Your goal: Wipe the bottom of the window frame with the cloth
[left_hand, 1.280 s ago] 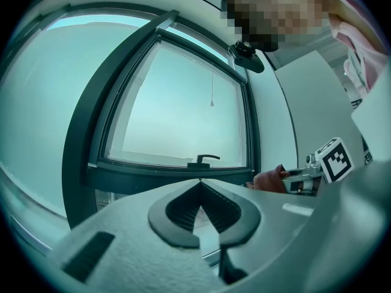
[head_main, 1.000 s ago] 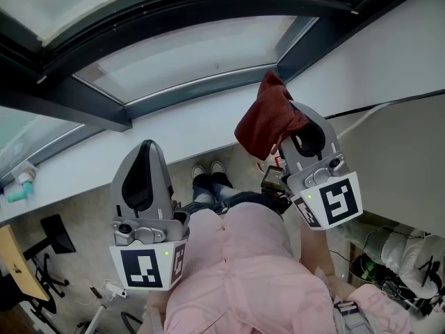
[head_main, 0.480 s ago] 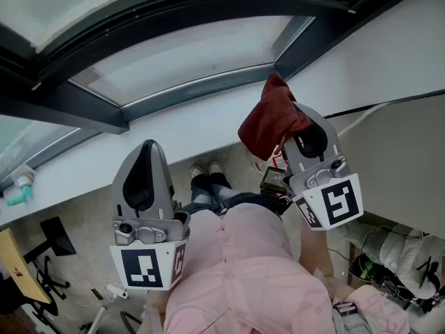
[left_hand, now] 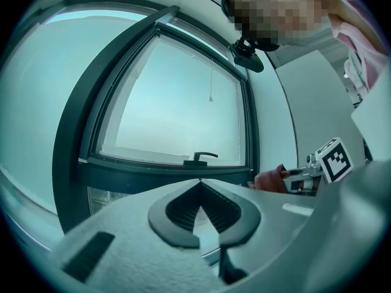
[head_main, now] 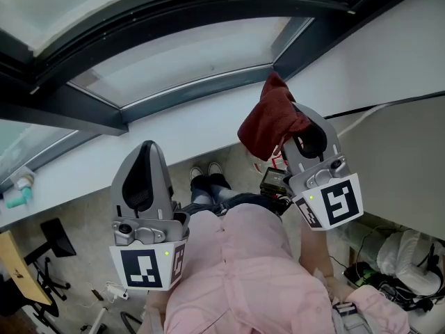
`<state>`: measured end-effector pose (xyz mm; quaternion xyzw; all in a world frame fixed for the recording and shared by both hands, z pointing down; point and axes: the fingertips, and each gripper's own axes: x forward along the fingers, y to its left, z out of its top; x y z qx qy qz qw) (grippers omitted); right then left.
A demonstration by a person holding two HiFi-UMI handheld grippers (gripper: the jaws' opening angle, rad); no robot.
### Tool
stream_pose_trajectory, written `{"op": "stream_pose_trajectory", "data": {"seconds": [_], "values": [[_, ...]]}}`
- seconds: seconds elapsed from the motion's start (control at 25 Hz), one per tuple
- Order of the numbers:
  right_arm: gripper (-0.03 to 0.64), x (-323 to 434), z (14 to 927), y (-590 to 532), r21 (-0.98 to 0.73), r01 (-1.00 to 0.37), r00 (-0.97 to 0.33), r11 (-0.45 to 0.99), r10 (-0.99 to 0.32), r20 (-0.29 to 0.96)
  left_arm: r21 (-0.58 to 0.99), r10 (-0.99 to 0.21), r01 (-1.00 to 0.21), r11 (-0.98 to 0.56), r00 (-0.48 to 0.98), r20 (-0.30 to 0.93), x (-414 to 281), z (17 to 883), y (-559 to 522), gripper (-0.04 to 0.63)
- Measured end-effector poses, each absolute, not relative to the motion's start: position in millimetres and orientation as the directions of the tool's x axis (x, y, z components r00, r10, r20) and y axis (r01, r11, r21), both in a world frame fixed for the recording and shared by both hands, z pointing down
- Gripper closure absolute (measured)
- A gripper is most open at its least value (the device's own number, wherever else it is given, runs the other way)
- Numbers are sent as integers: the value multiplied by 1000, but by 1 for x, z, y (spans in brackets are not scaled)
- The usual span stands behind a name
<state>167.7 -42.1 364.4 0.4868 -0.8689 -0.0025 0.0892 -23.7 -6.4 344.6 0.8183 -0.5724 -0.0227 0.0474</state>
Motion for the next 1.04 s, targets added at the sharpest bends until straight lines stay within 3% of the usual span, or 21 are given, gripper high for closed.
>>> {"op": "stream_pose_trajectory", "data": {"seconds": [1.04], "values": [[549, 162, 363, -42, 95, -836, -523, 541, -837, 163, 108, -939, -935, -339, 342, 14, -27, 342, -5, 598]]}}
